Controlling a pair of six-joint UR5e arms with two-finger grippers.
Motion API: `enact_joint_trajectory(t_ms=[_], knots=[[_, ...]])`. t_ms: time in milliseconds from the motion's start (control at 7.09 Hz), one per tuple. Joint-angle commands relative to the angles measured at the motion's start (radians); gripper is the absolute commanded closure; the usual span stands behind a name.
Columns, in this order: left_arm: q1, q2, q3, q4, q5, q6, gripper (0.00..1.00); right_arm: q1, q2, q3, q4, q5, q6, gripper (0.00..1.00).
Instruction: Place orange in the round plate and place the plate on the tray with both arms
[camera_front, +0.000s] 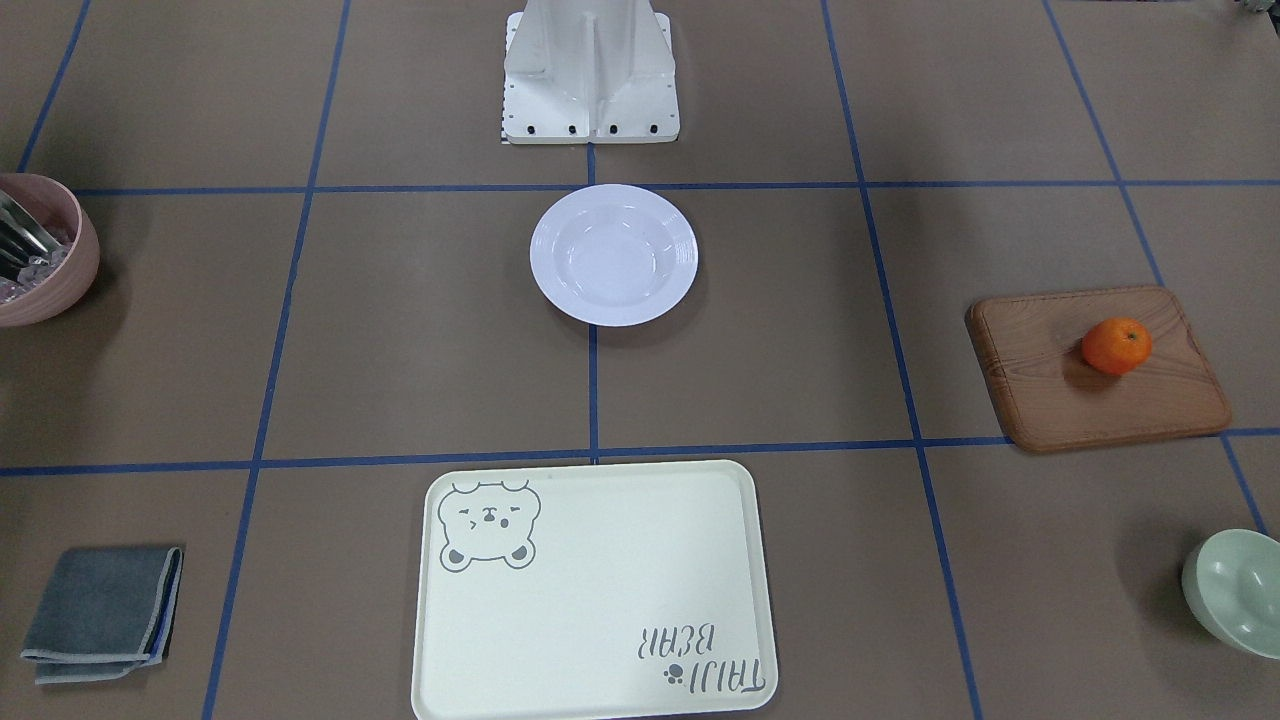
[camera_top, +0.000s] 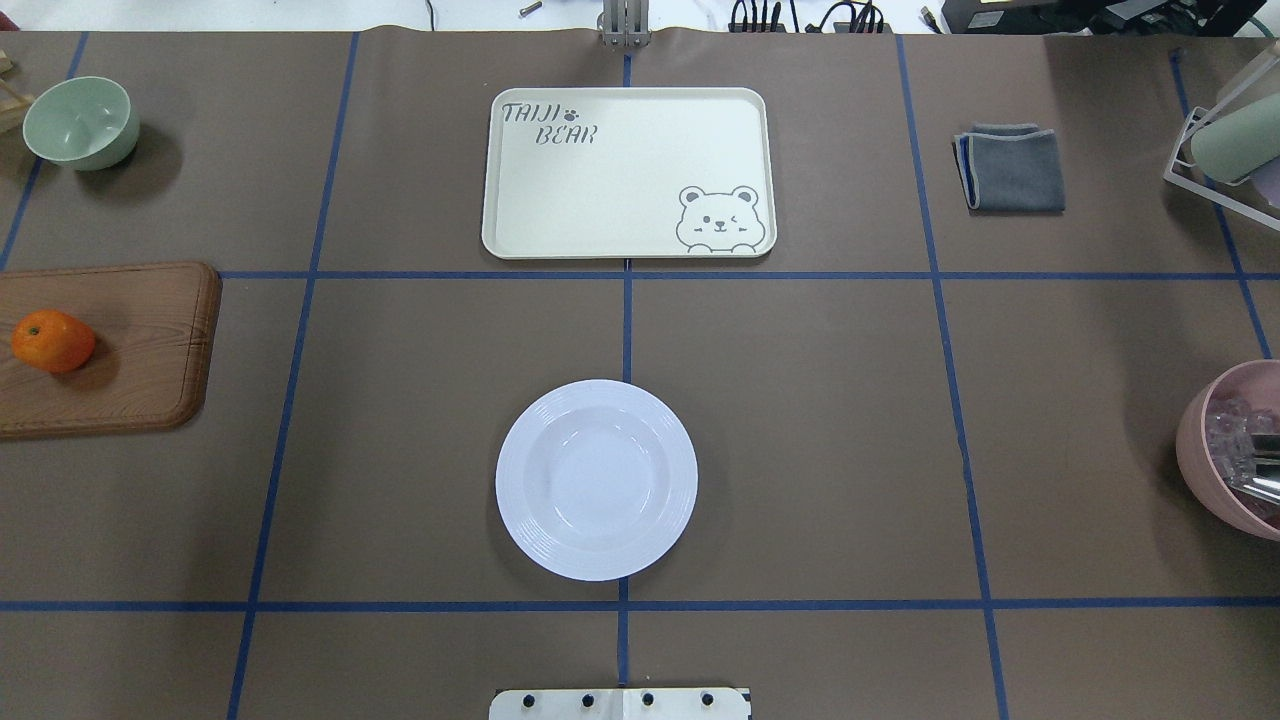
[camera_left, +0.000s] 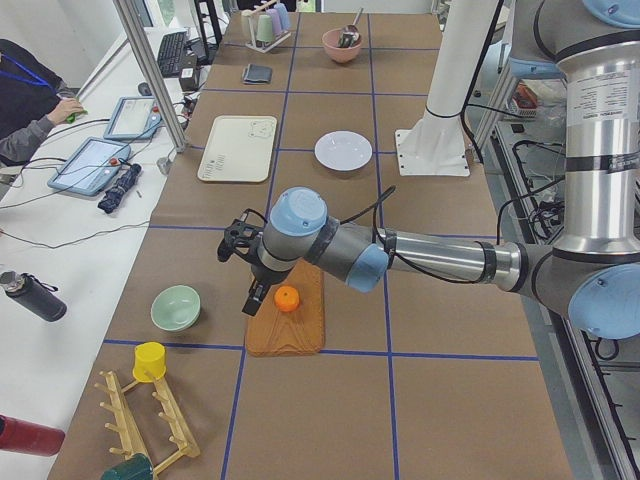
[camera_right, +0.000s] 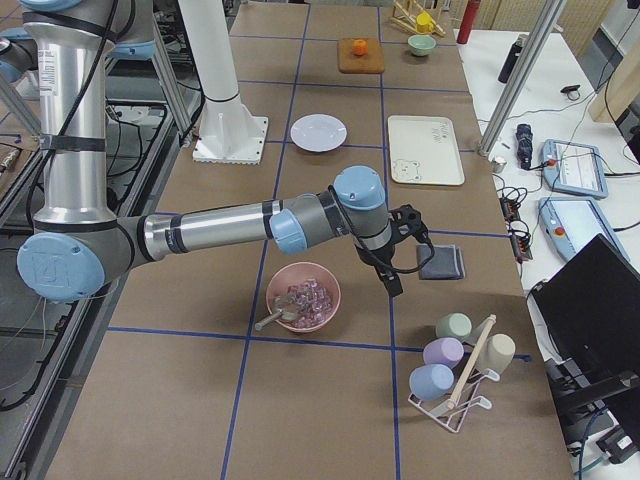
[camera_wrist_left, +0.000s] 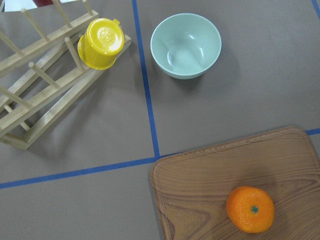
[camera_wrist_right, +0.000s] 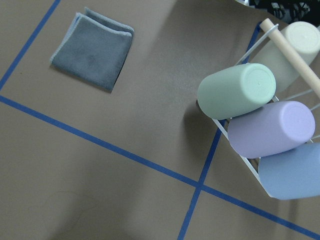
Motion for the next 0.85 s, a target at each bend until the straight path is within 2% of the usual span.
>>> enact_joint_trajectory(t_ms=[0, 141, 282, 423, 706], knots=[[0.064, -0.002, 0.012, -0.031, -0.002, -0.015, 0.02, -0.066, 0.005, 0.017, 0.038, 0.058, 0.151, 0.00], [0.123, -0.002, 0.011, -0.043, 0.001, -0.149, 0.02, -0.127, 0.005, 0.024, 0.134, 0.058, 0.373, 0.00], [0.204, 0.005, 0.017, -0.116, 0.012, -0.260, 0.02, -0.208, -0.003, 0.023, 0.278, 0.042, 0.634, 0.00], [0.255, 0.025, 0.018, -0.136, 0.015, -0.358, 0.02, -0.286, -0.004, 0.030, 0.331, 0.000, 0.780, 0.01], [0.360, 0.025, 0.018, -0.140, 0.080, -0.466, 0.02, -0.366, -0.009, 0.055, 0.331, -0.079, 0.894, 0.02]])
